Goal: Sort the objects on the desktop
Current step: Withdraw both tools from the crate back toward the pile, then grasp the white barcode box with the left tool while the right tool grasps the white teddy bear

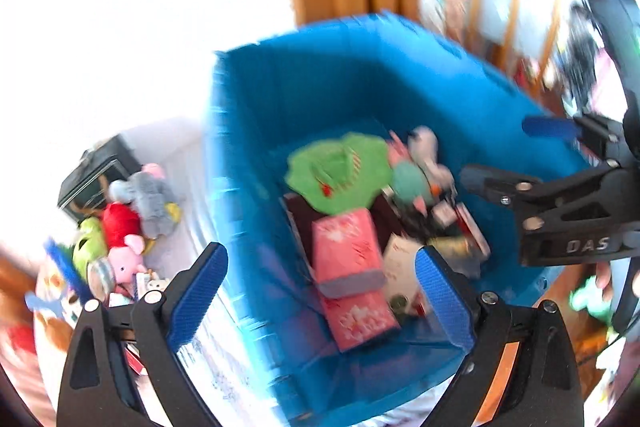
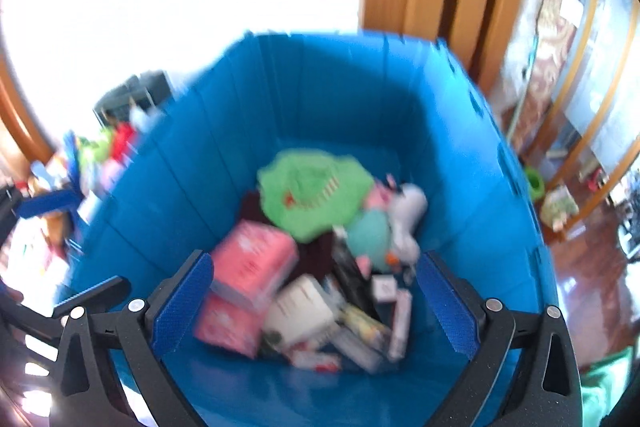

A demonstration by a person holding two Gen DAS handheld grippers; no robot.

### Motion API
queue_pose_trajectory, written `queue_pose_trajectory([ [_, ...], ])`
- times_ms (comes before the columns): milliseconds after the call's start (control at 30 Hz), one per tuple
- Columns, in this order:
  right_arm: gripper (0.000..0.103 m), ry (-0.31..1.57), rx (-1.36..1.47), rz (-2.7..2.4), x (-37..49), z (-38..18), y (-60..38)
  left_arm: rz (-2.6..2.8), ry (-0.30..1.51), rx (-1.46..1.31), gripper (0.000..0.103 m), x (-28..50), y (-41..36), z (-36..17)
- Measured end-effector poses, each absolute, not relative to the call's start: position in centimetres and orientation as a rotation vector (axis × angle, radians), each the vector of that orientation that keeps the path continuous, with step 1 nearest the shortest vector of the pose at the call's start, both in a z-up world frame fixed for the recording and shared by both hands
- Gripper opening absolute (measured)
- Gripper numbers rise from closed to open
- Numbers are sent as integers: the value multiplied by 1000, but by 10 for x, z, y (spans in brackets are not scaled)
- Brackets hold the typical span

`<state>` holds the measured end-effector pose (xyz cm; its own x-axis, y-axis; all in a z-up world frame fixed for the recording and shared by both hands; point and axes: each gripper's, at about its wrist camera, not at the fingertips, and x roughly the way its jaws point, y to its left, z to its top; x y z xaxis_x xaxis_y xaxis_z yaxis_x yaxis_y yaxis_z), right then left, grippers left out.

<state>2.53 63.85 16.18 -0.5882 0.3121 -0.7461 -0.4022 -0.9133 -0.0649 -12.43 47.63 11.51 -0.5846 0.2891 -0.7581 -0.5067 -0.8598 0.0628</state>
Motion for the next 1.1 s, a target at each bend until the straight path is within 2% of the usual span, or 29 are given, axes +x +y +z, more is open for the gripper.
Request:
queue_pose_trajectory([
  [200, 103, 163, -978, 2689, -1, 176, 574, 2675, 237, -1032, 96, -119, 382, 112],
  [300, 103, 103, -973, 2754, -25, 173, 532, 2761, 90, -1045, 96, -118, 323, 101],
  [633, 103, 30, -1025, 2958, -91, 146, 401, 2945, -137, -1395, 96, -107, 108, 9],
  [867, 103, 11, -1290, 2909, -136, 75, 341, 2901, -158, -1747, 96, -71, -43, -83],
  [1100, 103, 167, -1641, 2625, -194, -37, 335, 2790, -125, -1871, 96, -63, -116, -143],
])
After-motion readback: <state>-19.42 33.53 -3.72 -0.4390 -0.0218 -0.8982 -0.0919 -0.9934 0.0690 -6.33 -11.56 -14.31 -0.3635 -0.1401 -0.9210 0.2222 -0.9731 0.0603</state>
